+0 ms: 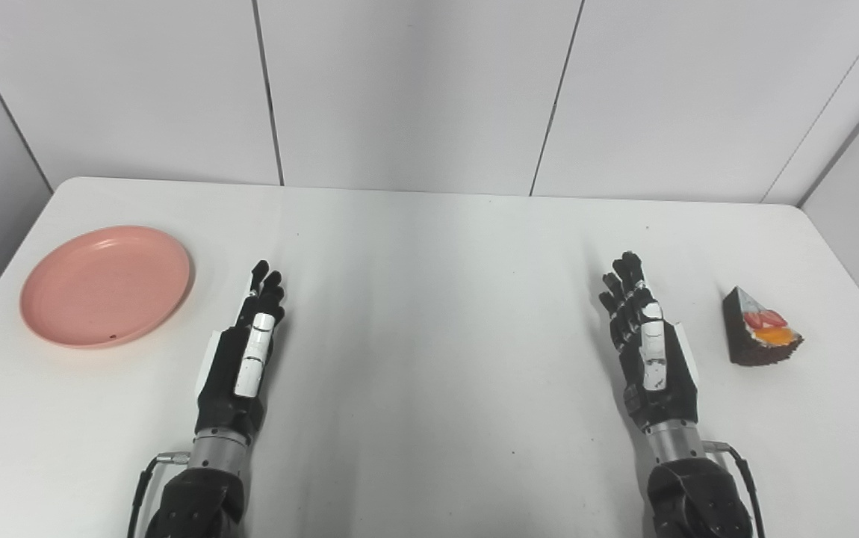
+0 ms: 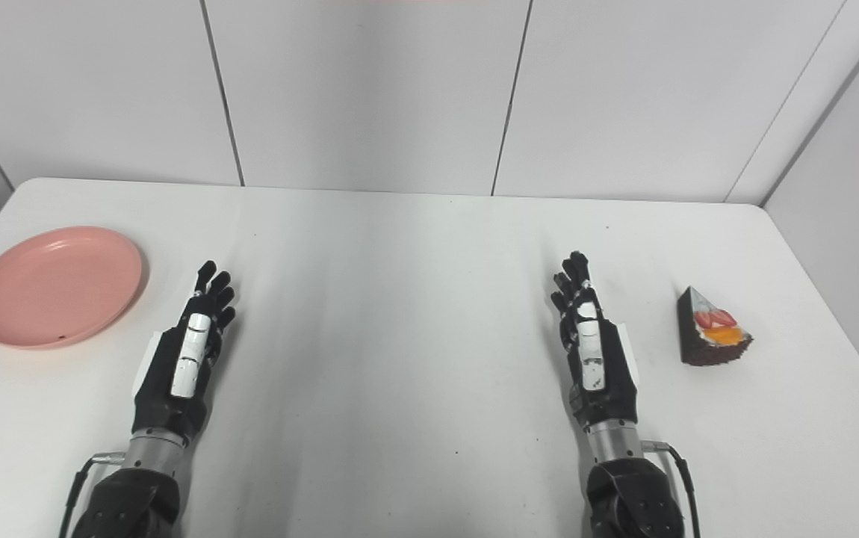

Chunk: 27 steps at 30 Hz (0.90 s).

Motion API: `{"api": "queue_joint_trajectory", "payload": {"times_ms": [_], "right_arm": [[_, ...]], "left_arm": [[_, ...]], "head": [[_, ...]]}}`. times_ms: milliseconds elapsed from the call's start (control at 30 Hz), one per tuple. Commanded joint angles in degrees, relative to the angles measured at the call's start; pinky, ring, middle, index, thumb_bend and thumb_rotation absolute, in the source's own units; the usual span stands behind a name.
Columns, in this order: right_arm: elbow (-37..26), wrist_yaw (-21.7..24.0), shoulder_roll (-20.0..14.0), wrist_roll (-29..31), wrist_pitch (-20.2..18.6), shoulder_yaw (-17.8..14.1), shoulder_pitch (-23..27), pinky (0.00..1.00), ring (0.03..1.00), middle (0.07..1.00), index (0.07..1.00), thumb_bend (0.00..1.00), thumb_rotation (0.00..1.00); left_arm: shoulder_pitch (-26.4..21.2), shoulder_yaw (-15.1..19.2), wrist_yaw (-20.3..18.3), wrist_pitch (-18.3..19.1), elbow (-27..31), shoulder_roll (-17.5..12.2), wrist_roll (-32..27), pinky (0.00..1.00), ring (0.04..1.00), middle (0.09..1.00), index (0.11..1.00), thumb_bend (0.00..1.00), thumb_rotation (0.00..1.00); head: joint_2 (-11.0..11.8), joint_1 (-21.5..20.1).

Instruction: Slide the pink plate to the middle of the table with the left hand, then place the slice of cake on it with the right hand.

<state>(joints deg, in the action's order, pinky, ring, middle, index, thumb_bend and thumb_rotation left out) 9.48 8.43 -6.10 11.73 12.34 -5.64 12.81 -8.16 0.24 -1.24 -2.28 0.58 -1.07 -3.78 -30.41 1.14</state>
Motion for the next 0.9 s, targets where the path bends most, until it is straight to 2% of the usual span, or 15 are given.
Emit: {"api": "queue_joint_trajectory", "payload": {"times_ms": [0, 133, 400, 633, 867], "right_arm": [[0.0, -1.1, 0.7, -0.8, -0.1, 0.0, -1.4, 1.00, 0.998, 0.996, 0.983, 0.85, 0.99], [-1.5, -3.5, 1.4, -1.6, -2.8, -0.4, -1.6, 1.00, 0.987, 0.980, 0.965, 0.84, 0.99], [-3.7, -2.9, 0.9, 1.2, -5.9, -0.8, -2.9, 1.00, 1.000, 1.000, 0.987, 0.84, 1.00], [-5.3, -2.8, 0.7, 2.1, -7.0, -0.8, -4.0, 1.00, 1.000, 1.000, 0.996, 0.82, 1.00], [-4.5, -2.9, 0.5, 0.8, -5.9, -0.3, -3.8, 0.99, 0.986, 0.981, 0.972, 0.86, 1.00]], "left_arm": [[-0.8, -0.2, -0.3, -2.5, 0.8, 0.0, 0.5, 1.00, 1.000, 1.000, 1.000, 0.77, 0.94], [-0.7, -0.3, -0.7, -2.2, 0.8, -0.1, 0.2, 1.00, 1.000, 1.000, 1.000, 0.78, 0.93], [-1.0, -0.6, -0.4, -2.0, 0.5, 0.1, 0.7, 1.00, 1.000, 1.000, 1.000, 0.78, 0.92], [-1.2, -1.0, -0.6, -2.3, -0.1, -0.2, 1.0, 1.00, 1.000, 1.000, 1.000, 0.81, 0.92], [-1.2, -0.8, -0.7, -1.5, -0.1, -0.3, 0.5, 1.00, 1.000, 1.000, 1.000, 0.78, 0.92]], "head": [[-0.1, 0.0], [-0.2, 0.2], [0.2, 0.6], [0.5, 0.6], [0.5, 0.3]]}}
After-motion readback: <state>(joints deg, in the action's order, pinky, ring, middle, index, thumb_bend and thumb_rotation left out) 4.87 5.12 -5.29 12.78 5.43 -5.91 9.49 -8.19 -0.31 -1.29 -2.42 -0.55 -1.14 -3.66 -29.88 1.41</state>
